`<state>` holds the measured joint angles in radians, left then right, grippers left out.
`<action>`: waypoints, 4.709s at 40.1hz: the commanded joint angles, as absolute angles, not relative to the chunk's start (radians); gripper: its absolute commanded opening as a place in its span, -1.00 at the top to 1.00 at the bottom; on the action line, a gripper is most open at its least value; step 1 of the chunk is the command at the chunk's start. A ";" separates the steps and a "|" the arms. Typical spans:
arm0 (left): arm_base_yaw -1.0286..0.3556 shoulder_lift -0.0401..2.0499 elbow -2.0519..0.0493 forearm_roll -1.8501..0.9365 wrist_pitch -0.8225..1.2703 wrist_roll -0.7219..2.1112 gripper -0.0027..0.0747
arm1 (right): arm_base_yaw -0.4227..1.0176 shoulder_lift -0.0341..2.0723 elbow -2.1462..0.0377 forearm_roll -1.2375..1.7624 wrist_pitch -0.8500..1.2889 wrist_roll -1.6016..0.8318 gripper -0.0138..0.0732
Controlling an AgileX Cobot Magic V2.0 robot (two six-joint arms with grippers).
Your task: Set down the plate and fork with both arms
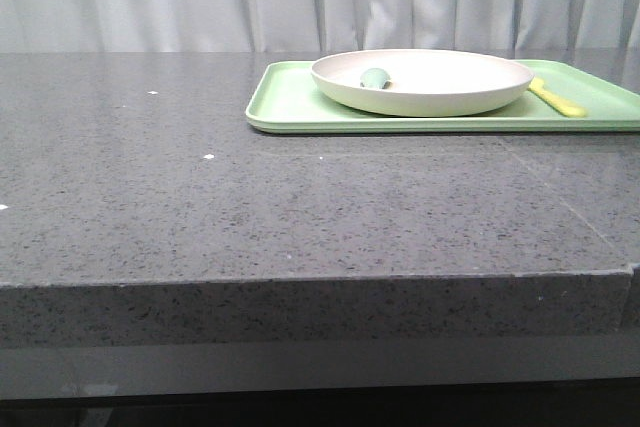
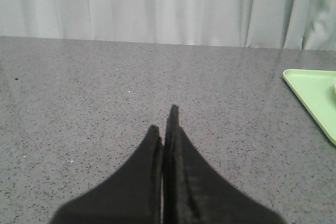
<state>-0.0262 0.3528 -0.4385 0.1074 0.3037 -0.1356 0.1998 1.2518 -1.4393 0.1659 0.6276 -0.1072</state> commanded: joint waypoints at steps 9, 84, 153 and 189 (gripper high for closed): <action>-0.024 0.359 -0.466 0.103 0.220 -0.146 0.98 | 0.205 0.909 -0.973 0.157 0.203 -0.122 0.96; -0.024 0.359 -0.466 0.103 0.220 -0.146 0.98 | 0.205 0.169 -0.331 0.102 0.123 -0.122 0.96; -0.022 -0.028 0.008 -0.033 0.095 -0.068 0.98 | 0.205 0.169 -0.331 0.102 0.123 -0.122 0.96; -0.022 -0.028 0.008 -0.033 0.095 -0.068 0.98 | 0.205 0.169 -0.331 0.102 0.123 -0.122 0.96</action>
<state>-0.0238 -0.0052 0.0064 -0.0252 0.1835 -0.0671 0.2047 0.1618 -0.3032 0.1087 0.2082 -0.1162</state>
